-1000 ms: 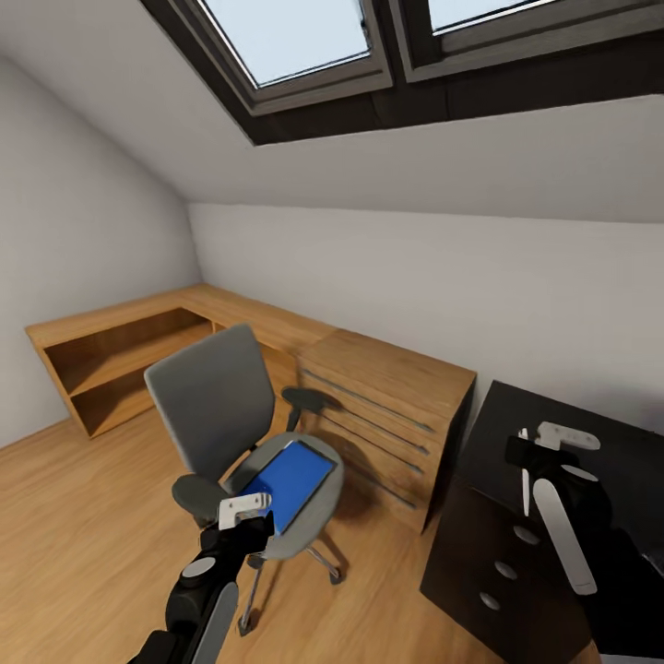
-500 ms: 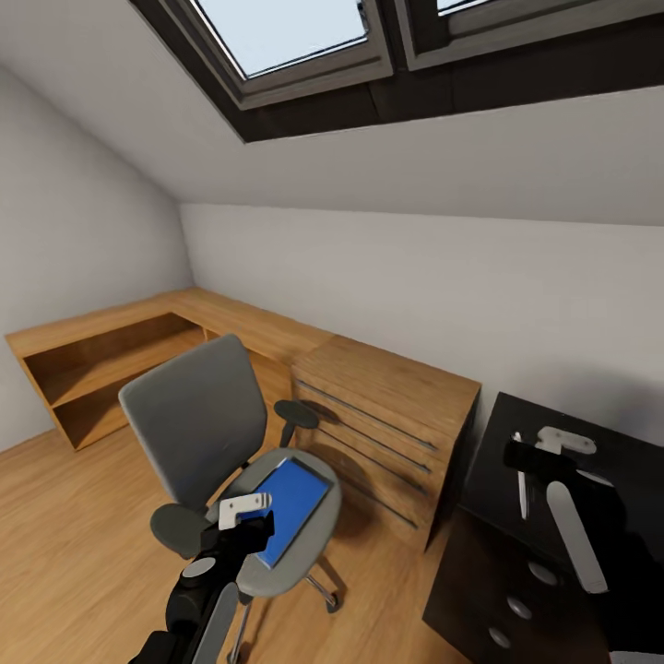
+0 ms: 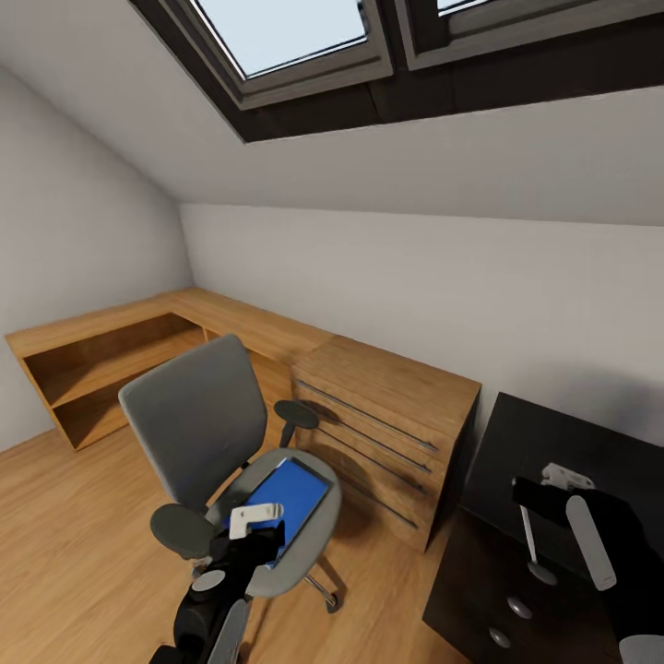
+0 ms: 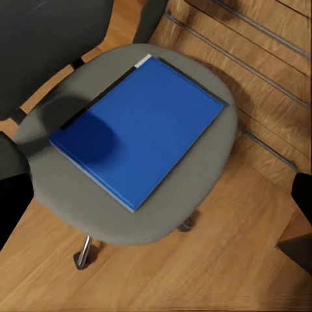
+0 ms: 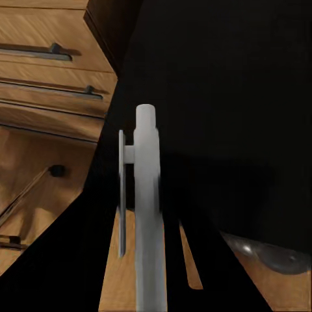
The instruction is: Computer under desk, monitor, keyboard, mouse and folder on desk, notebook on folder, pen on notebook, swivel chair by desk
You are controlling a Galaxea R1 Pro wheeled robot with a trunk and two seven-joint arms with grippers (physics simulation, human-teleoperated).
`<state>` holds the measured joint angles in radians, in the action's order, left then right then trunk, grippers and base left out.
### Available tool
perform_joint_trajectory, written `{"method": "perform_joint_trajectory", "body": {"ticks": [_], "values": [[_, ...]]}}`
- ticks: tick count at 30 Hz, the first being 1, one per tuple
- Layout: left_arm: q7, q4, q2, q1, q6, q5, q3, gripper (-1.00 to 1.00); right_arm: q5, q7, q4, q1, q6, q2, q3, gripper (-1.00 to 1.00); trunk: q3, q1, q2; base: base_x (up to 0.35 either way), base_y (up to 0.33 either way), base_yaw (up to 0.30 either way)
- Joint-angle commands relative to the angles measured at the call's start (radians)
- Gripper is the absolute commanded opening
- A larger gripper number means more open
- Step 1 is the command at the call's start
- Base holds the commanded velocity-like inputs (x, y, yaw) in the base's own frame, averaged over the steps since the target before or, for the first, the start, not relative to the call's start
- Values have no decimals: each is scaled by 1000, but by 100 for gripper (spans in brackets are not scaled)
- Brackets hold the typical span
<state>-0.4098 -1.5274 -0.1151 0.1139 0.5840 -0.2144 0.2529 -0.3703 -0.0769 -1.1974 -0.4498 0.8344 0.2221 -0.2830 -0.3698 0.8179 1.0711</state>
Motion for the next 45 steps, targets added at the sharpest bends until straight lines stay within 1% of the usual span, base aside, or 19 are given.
{"method": "perform_joint_trajectory", "body": {"ticks": [1, 3, 6, 11, 16, 20, 23, 26, 29, 34, 35, 40, 42, 45], "values": [[-10, -2, 0, -1, 2, -10, 6, 100, -12, -6, 8, -3, 4, 5, 0, -100, -1, 0, 1, 0, 0, 0], [-11, -3, 0, -4, 1, -10, 17, 100, -10, -6, 29, -9, -1, 17, -1, -100, -1, 0, 1, 3, 0, 0], [-13, -4, 0, -7, 1, -11, 23, 100, -8, -6, 50, -14, -19, 26, 0, -100, -1, 0, 1, 70, -6, 0], [-14, -4, 1, -8, 1, -11, 27, 100, -5, -10, 66, -17, -61, 30, 3, -100, -1, 0, 1, 226, -87, 0], [-14, -4, 0, -8, 2, -11, 28, 100, 2, -16, 70, -18, -80, 30, 7, -100, -1, 0, 1, 269, -183, 0], [-14, -3, 0, -8, 4, -12, 29, 100, 21, -18, 79, -18, -94, 30, 8, -100, -1, 0, 1, 253, -223, 0], [-14, -3, 0, -8, 4, -12, 36, 100, 43, -19, 100, -19, -119, 29, 8, -100, -1, 0, 1, 244, -225, 0], [-14, -2, 0, -8, 6, -12, 51, 100, 70, -21, 135, -23, -160, 27, 8, -100, -1, 0, 1, 164, -147, 0], [-14, -2, 0, -8, 7, -13, 56, 100, 82, -25, 155, -30, -179, 26, 8, -100, -1, 0, 1, 72, -65, 0], [-14, -2, 0, -8, 8, -14, 59, 100, 94, -58, 183, -43, -208, 16, 12, -100, -1, 0, 1, 23, -21, 0], [-14, -2, 0, -8, 8, -14, 59, 100, 97, -70, 189, -45, -221, 8, 16, -100, -1, 0, 1, 8, -7, 0], [-14, -8, 0, -8, 8, -14, 60, 100, 114, -95, 217, -50, -272, -19, 38, -100, -1, 0, 1, 4, -4, 0], [-15, -15, 0, -8, 8, -14, 60, 100, 126, -107, 234, -52, -296, -30, 52, -100, -1, 0, 1, 2, -1, 0], [-15, -20, 0, -8, 8, -14, 60, 100, 133, -115, 243, -53, -308, -37, 61, -100, -1, 0, 1, 0, 0, 0]]}}
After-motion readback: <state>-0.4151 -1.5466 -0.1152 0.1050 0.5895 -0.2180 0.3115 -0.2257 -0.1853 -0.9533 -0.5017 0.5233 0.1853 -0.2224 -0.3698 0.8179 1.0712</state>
